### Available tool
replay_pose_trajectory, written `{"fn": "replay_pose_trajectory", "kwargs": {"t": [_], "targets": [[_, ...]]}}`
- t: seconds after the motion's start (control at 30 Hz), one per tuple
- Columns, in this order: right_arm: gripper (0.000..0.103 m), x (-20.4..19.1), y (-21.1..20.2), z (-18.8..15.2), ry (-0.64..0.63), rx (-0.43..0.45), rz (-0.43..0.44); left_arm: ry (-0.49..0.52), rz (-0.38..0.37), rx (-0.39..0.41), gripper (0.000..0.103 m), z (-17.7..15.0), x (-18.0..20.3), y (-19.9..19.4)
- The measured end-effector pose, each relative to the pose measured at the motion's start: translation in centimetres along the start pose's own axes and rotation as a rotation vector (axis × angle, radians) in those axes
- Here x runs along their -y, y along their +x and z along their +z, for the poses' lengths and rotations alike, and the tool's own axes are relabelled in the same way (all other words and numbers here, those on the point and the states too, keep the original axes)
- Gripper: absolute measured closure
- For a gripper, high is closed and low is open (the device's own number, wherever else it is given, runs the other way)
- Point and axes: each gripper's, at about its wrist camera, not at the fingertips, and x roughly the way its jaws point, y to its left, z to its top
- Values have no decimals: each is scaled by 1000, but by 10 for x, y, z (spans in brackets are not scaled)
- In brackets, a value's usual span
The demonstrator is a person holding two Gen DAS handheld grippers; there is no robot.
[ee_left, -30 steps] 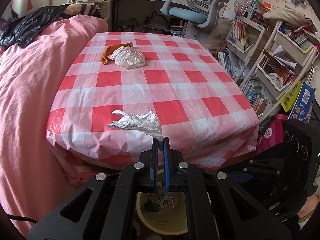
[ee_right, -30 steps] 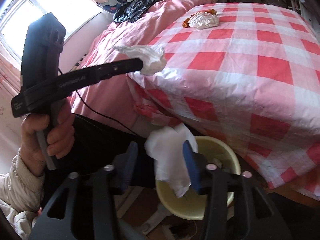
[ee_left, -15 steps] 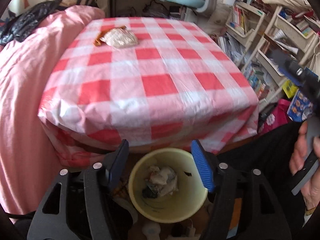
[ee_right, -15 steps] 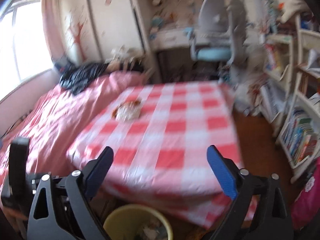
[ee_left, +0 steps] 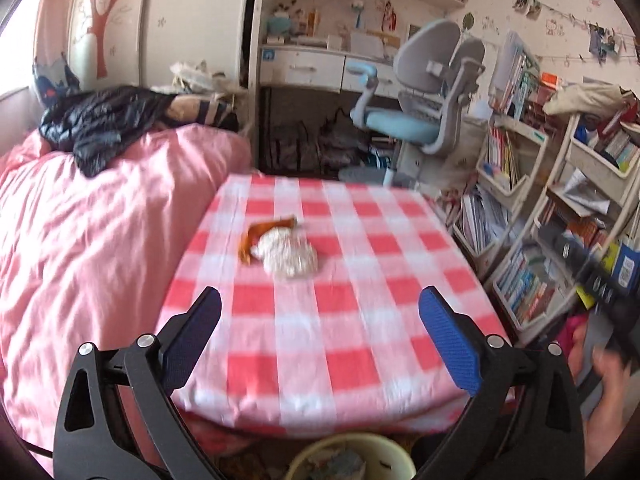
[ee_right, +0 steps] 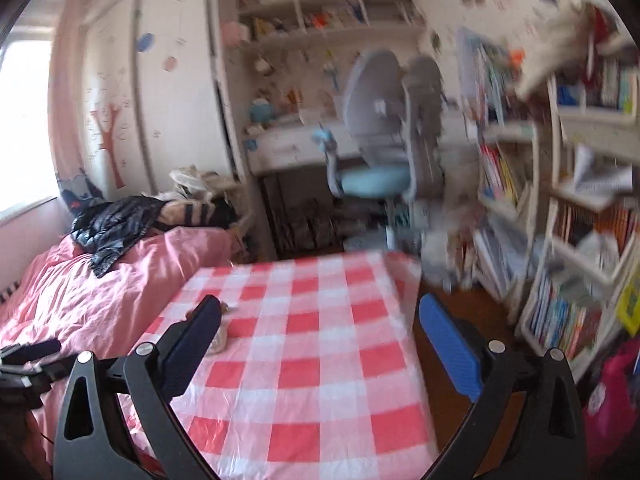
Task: Collect trash
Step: 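Move both tools back over the table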
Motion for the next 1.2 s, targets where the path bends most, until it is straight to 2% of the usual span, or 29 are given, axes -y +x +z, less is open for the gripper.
{"fn": "replay_pose_trajectory", "kwargs": {"t": [0.07, 0.17, 0.27, 0.33, 0.43, 0.53, 0.67, 0.83, 1.2], "targets": [[8, 13, 4, -2, 87, -21, 10, -6, 12, 3, 7, 13, -3, 12], [8, 27, 5, -3, 183, -32, 7, -43, 49, -21, 7, 5, -16, 32], [8, 34, 2, -2, 237, -20, -8, -95, 105, -150, 7, -8, -33, 55], [8, 34, 2, -1, 248, -12, -13, -130, 83, -128, 7, -7, -40, 51], [8, 27, 11, 3, 213, -22, -19, -136, 76, -91, 7, -5, -44, 43], [8, 17, 22, 5, 157, -24, -23, -146, 61, -101, 7, -8, -46, 44], [8, 5, 37, 2, 122, -73, 9, -153, 44, -119, 7, -9, -47, 47], [8, -8, 40, -1, 58, -95, 25, -154, 43, -121, 7, -7, -47, 48], [8, -8, 45, -2, 62, -117, 25, -165, 46, -136, 7, -9, -50, 52]]}}
